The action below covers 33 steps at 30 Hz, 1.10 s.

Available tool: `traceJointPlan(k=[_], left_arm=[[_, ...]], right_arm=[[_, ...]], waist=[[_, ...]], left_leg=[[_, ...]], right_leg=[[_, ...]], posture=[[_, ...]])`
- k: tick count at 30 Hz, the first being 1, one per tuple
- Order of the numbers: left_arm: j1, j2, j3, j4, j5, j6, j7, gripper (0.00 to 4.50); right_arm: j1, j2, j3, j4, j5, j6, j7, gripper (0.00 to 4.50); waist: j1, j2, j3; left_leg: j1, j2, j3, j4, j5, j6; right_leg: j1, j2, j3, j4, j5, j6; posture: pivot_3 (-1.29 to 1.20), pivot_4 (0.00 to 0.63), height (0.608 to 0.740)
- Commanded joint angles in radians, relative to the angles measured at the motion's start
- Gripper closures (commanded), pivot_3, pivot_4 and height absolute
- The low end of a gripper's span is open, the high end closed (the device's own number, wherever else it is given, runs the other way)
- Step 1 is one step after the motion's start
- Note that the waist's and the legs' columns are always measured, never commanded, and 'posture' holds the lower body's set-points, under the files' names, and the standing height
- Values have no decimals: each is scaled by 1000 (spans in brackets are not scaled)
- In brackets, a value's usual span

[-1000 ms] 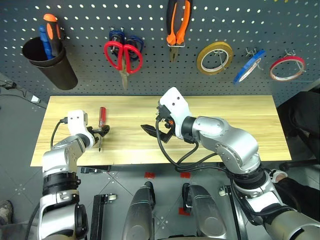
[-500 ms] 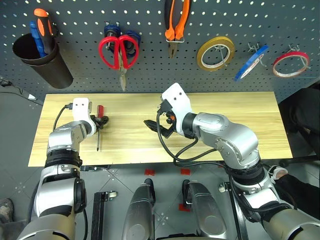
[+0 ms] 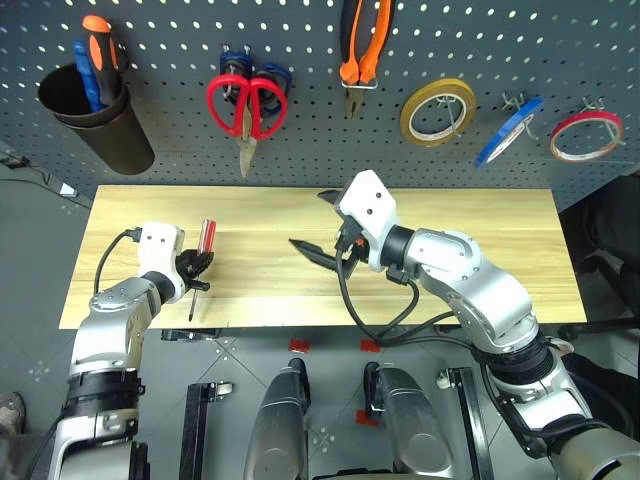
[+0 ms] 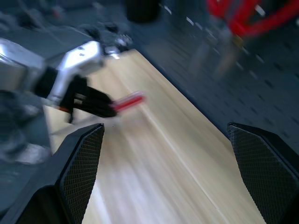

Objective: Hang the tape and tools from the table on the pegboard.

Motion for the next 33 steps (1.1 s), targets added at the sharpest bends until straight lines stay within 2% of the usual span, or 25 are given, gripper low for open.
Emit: traceJointPlan(k=[1, 8, 12, 18, 25, 29, 33], left_arm=[[65, 11, 76, -133, -39, -97, -25, 3642], [100, 27, 111, -311, -106, -173, -88, 3642], [78, 30, 136, -405, -163, -126, -62, 3642], [-66, 59, 240, -471, -306, 10, 54, 3642], [-311, 190, 198, -304, -247, -64, 22, 3642], [-454, 199, 119, -84, -145, -217, -13, 3642], [-510, 202, 98, 47, -82, -330, -24, 3642]], right_arm=[[-9, 24, -68, -65, 52, -32, 10, 0], [-52, 63, -111, -46, 5, -32, -75, 0], [-59, 62, -126, -73, 22, -20, -78, 0], [-73, 45, -149, -68, 44, -25, -58, 0], [-124, 72, -156, -13, 45, -55, -52, 0], [-159, 89, -144, 48, 19, -96, -45, 0], [-186, 100, -138, 90, 1, -130, -47, 0]], waist=[[-1, -1, -14], [2, -2, -65], [3, -4, -84], [5, -4, -101], [7, -5, -110], [10, -4, -119], [6, -4, -120]], left_leg=[[0, 0, 0, 0, 0, 0], [0, -1, -3, 0, 1, -2], [0, -1, -3, 0, 2, -2], [0, 0, -4, 1, 2, -2], [1, 0, -4, 2, 2, -2], [2, -1, -3, 2, 3, -2], [2, -1, -1, 2, 3, -1]], right_leg=[[0, 0, 0, 0, 0, 0], [1, 0, -3, 1, 1, -1], [1, 1, -2, 1, 1, -1], [2, 2, -2, 3, 1, -1], [2, 3, -2, 3, 2, -1], [2, 3, -1, 4, 2, -1], [2, 3, 0, 4, 2, -1]], posture=[[-162, 245, 740], [-143, 205, 740], [-128, 196, 740], [-108, 185, 740], [-105, 180, 740], [-107, 174, 740], [-125, 172, 740]])
